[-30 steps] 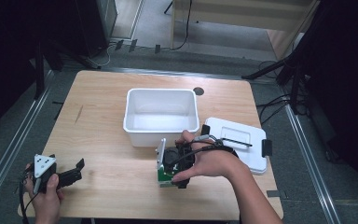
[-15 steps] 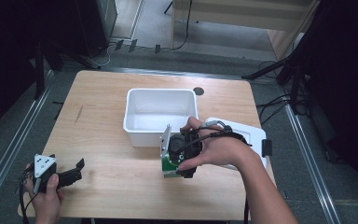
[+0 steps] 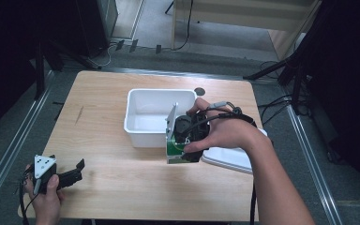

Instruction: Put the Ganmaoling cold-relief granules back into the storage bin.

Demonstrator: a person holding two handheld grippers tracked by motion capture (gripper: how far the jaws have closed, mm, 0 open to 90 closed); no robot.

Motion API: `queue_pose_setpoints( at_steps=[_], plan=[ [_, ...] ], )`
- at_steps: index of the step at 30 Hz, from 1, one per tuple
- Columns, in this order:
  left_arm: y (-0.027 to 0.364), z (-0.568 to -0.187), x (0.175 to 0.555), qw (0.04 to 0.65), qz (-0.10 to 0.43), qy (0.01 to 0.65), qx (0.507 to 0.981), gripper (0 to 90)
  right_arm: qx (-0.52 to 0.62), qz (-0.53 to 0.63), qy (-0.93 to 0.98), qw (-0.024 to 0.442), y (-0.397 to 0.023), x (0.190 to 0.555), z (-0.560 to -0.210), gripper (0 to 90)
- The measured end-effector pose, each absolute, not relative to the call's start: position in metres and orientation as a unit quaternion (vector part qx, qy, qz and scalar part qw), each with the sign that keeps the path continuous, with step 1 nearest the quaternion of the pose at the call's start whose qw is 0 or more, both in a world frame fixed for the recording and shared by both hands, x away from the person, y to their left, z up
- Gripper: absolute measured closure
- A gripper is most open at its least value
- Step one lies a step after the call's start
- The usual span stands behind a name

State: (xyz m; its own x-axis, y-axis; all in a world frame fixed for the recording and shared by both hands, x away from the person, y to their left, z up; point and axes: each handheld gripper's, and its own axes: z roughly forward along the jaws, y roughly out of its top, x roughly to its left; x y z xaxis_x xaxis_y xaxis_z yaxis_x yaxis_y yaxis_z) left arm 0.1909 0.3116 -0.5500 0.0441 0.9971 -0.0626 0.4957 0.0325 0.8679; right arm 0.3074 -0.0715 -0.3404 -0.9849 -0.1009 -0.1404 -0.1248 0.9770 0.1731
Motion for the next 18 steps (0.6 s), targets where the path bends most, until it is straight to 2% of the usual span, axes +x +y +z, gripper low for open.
queue_pose_setpoints(
  at_steps=[18],
  plan=[
    [0.312,-0.550,0.191,0.381,0.326,0.609,0.615,0.0,-0.041,0.090,0.991,0.095,-0.074,0.341,-0.301,16.3]
  ],
)
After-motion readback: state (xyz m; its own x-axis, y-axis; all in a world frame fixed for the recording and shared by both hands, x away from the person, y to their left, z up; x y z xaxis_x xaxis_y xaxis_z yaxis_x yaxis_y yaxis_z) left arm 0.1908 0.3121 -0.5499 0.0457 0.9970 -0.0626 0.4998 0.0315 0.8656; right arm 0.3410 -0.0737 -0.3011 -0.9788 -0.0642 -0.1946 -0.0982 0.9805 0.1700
